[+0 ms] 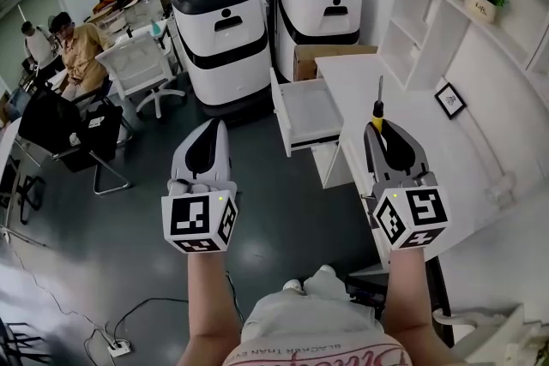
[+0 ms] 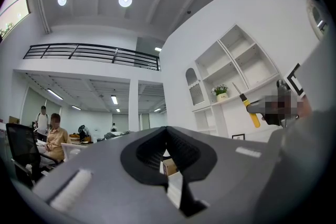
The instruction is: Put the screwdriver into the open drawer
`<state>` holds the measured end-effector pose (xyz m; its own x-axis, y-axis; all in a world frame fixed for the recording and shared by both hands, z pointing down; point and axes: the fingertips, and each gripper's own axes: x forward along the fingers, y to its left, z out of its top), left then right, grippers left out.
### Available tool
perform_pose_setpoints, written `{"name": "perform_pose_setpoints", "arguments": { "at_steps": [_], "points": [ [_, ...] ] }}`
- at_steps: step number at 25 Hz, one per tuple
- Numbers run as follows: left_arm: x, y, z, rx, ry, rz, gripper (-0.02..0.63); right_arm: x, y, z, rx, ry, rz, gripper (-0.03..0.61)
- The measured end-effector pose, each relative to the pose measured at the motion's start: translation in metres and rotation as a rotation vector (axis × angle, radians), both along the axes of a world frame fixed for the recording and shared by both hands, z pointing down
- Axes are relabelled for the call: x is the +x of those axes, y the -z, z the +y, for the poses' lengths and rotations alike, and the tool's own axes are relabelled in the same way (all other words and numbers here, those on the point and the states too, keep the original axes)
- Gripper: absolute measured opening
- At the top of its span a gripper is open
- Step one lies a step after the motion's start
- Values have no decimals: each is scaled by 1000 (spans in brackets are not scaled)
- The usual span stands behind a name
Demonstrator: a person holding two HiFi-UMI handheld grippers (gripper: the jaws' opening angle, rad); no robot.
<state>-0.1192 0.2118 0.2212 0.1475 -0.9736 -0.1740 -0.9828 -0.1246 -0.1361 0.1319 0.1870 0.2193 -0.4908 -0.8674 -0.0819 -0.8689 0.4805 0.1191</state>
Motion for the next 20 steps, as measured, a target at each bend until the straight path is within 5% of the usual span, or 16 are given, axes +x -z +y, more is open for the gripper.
{"name": "perform_pose_setpoints", "arguments": {
  "at_steps": [20],
  "points": [
    [-24,-10,-102,2,4,2,11,-33,-17,-104,-25,35,19,80]
  ]
}}
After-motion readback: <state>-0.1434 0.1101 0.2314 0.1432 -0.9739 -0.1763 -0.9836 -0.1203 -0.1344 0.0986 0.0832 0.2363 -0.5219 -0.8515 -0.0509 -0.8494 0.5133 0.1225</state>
